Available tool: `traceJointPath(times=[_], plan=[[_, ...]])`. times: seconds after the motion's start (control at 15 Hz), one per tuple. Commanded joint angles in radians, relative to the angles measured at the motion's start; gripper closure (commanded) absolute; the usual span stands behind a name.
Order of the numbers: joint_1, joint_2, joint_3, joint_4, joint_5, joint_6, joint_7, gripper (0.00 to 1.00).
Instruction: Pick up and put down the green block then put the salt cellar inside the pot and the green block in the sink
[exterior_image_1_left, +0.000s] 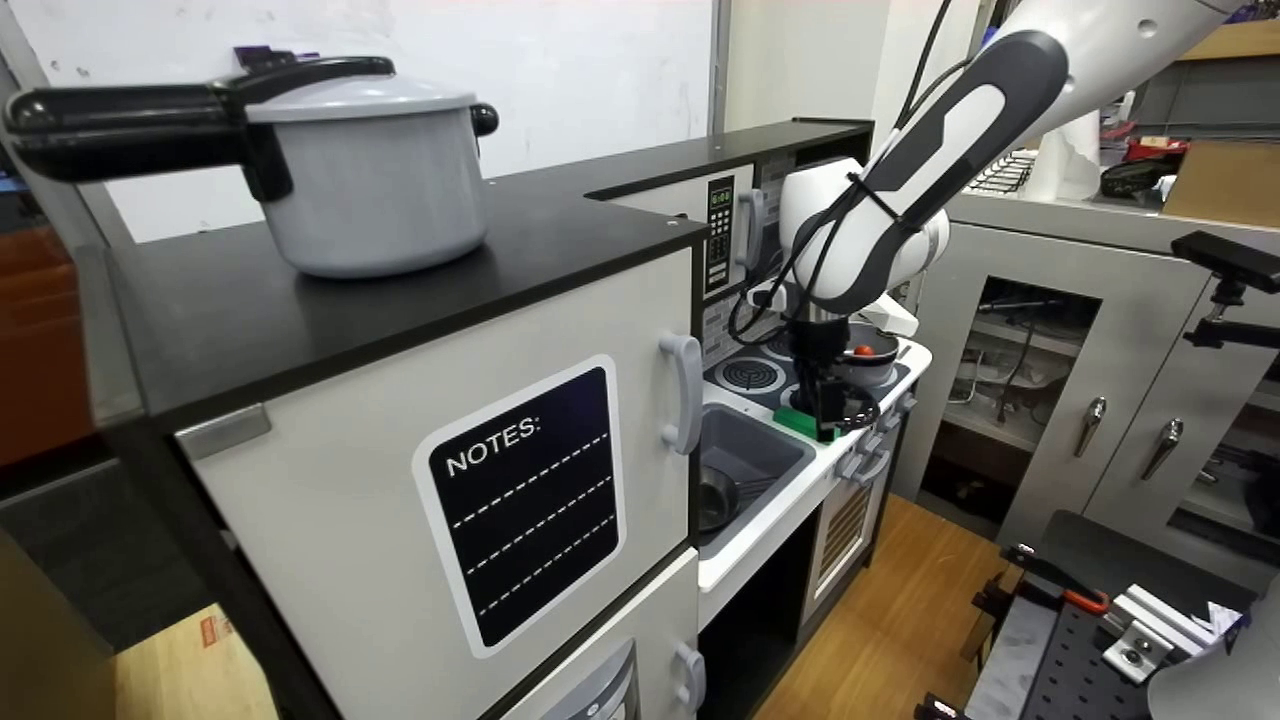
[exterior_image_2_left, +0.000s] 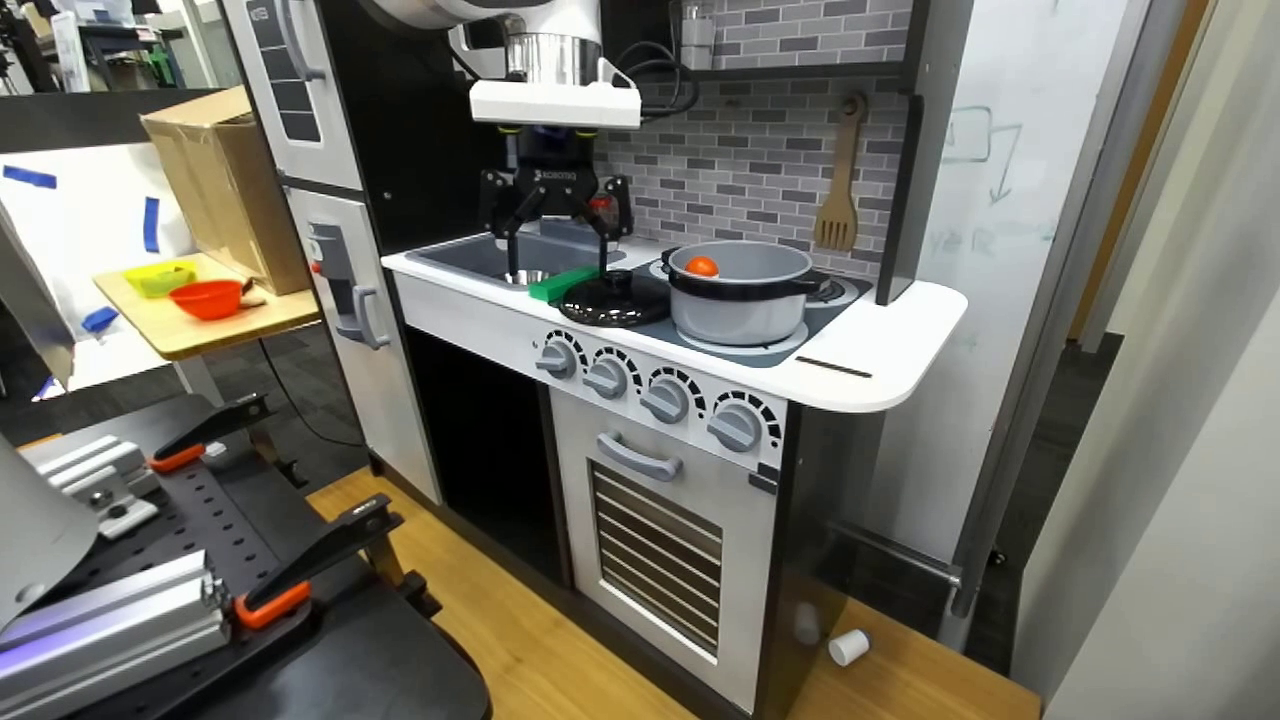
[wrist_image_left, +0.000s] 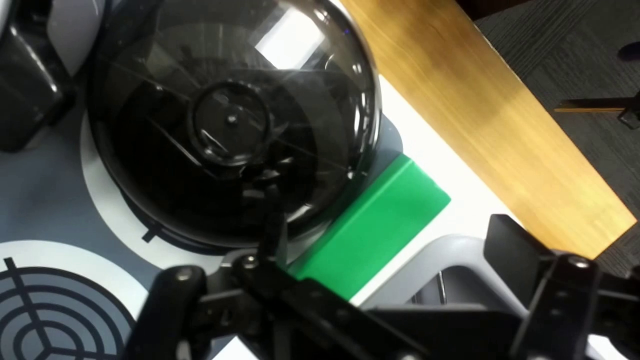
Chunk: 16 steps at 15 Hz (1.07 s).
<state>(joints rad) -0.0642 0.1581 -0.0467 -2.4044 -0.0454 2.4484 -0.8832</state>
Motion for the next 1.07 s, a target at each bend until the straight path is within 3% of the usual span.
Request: traceJointPath(times=[0.0,0.53,0.6,0.8,1.0], plan=[[-0.008,0.105,0.016,0.079,-0.011,0.006,0.005,0.00],[-0.012,0.053,0.018,0.054,0.004,0.007,-0.008,0.03],[-0.014,0.047,0.017,0.051,0.009,0.003,-0.009,0.26],[-0.024,0.008,0.010,0.029,0.025,-0.019,-0.022,0.34],[-0.035,-0.023,-0.005,0.008,0.017,-0.022,-0.016,0.58]])
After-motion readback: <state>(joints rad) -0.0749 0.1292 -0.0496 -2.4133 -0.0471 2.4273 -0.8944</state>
